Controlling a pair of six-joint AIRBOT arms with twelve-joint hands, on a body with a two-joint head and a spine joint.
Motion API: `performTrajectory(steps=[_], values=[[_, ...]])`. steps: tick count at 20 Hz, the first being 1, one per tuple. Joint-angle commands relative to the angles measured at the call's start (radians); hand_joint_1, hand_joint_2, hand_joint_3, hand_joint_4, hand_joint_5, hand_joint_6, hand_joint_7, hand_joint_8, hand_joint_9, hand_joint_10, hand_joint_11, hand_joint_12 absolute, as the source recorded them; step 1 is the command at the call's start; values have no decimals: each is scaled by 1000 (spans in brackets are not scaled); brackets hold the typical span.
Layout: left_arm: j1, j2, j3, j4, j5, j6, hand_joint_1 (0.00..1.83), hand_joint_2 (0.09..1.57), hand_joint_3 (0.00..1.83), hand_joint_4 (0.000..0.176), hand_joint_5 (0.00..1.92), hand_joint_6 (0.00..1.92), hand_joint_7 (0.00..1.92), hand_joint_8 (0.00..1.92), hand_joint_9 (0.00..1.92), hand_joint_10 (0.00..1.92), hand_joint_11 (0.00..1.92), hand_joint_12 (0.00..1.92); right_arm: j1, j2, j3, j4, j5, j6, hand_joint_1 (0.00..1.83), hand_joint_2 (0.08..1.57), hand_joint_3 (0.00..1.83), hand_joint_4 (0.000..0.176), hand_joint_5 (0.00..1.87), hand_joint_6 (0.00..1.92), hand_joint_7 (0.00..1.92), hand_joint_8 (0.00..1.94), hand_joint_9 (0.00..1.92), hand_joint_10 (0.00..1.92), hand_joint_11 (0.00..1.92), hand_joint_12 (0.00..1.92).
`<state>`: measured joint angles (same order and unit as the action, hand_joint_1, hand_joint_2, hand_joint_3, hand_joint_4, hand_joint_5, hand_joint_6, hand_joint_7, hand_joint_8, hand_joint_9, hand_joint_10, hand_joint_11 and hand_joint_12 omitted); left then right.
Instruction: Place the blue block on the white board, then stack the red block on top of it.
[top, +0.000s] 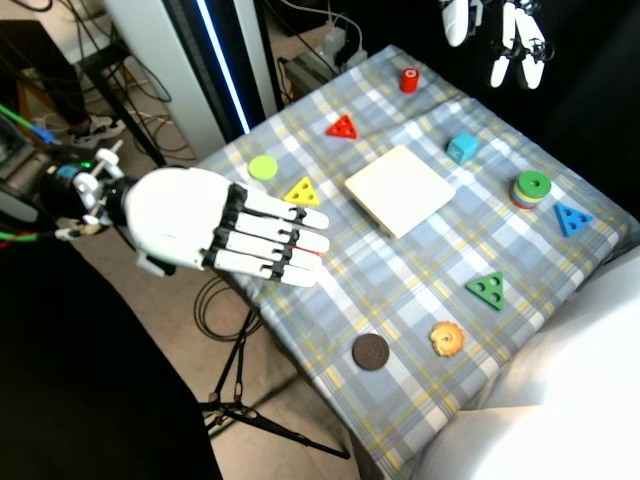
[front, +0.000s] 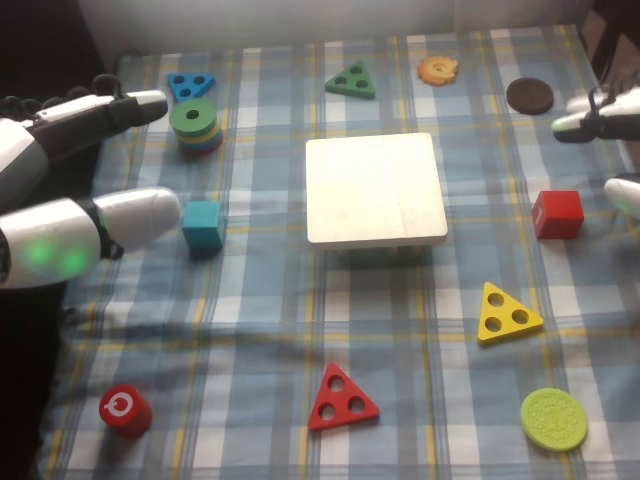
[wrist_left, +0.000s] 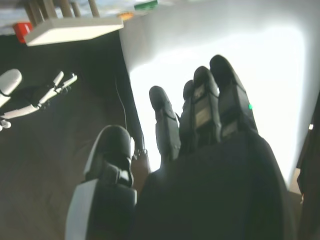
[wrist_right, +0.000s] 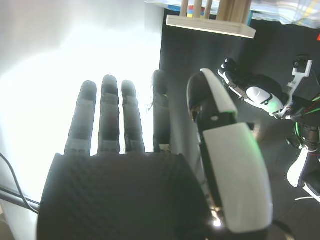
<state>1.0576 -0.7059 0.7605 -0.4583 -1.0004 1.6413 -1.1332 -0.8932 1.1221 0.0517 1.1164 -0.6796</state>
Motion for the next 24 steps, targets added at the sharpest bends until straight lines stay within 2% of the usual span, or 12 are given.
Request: performTrajectory(steps=[1, 3, 5, 9, 15, 22, 24], values=[[-10, 4, 7, 23, -98, -6, 512, 1084, 0, 176, 342, 4, 313, 2, 235, 7, 1, 367, 14, -1, 4, 10, 117, 7, 532, 1389, 3, 0, 600, 2, 616, 2, 698, 15, 491, 538], [-35, -2, 23, 15, -46, 51, 616, 1043, 0, 176, 366, 10, 321, 3, 243, 6, 19, 381, 21, -2, 4, -3, 118, 14, 549, 1400, 3, 0, 598, 0, 611, 0, 691, 5, 483, 516], [-72, -18, 37, -28, 12, 168, 675, 997, 0, 176, 385, 6, 320, 1, 228, 0, 1, 357, 38, -1, 4, -24, 120, 22, 552, 1390, 1, 0, 600, 0, 620, 0, 696, 1, 519, 444], [-148, -78, 102, -117, 135, 348, 654, 991, 0, 176, 379, 2, 309, 0, 186, 0, 0, 323, 43, -1, 2, -46, 133, 36, 589, 1387, 0, 0, 583, 0, 610, 0, 667, 0, 605, 219], [-237, -183, 161, -244, 239, 740, 733, 927, 0, 176, 483, 6, 301, 3, 131, 2, 0, 166, 43, -1, 4, -54, 133, 41, 585, 1382, 0, 0, 596, 4, 639, 9, 684, 10, 619, 212], [-271, -236, 242, -301, 323, 771, 766, 942, 3, 176, 544, 16, 341, 10, 175, 11, 28, 147, 43, -1, 8, -61, 127, 42, 631, 1383, 0, 0, 611, 4, 648, 4, 714, 10, 607, 219], [-280, -250, 262, -313, 344, 774, 812, 936, 0, 176, 618, 18, 376, 10, 209, 11, 58, 162, 43, -1, 8, -62, 125, 42, 632, 1385, 0, 0, 610, 3, 645, 2, 712, 8, 609, 224]])
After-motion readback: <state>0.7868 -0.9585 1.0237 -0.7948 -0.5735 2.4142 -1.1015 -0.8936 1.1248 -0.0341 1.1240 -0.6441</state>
